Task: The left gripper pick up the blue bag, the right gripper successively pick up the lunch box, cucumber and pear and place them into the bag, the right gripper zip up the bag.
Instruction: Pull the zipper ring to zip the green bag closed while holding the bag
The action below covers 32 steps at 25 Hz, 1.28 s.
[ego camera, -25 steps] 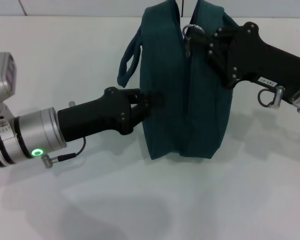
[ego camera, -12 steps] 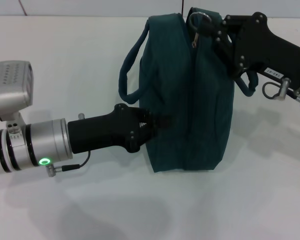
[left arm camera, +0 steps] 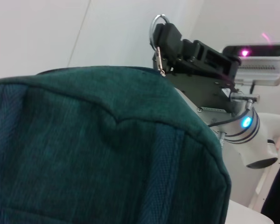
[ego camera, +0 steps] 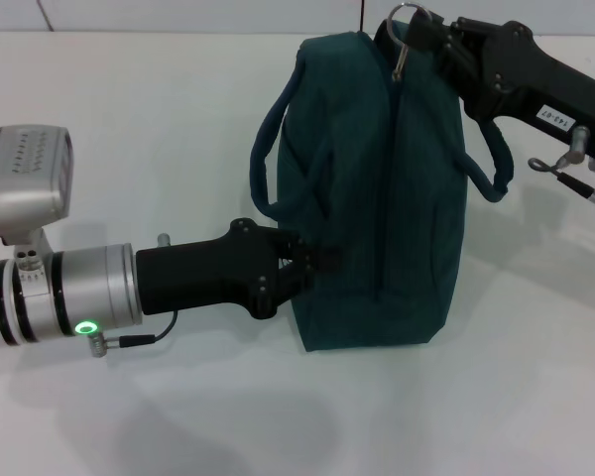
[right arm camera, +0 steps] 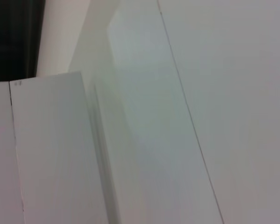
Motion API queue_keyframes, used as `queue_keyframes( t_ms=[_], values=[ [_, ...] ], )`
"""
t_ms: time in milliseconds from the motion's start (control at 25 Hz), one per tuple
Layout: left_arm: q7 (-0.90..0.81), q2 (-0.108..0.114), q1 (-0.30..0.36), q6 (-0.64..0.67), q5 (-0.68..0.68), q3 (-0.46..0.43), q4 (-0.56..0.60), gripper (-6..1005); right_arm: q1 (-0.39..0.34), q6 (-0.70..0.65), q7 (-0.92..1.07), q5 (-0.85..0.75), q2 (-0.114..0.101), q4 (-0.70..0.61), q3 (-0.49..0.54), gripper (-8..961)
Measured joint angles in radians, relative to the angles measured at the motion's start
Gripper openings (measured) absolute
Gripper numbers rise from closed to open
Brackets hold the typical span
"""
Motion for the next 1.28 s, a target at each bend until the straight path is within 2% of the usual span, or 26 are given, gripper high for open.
queue_keyframes(
  t_ms=[440,960,1120,1280],
  values=[
    [0.000,0.007,0.002,0.094,0.035,0.001,0.025,62,0.000,0.051,0.018,0.013,0.000,0.000,0.012,3],
    [0.001,0.016,-0.022,0.172,0.160,-0.004,0.030,61,0.012,0.185,0.020,0.006,0.004,0.006,0.007,4],
    [0.001,0.028,-0.010,0.171,0.155,-0.030,0.030,61,0.012,0.204,0.014,0.008,0.006,0.008,0.007,4],
    [0.001,0.038,0.013,0.155,0.154,-0.104,0.030,61,0.004,0.209,0.013,0.022,0.006,0.008,0.013,3]
  ],
)
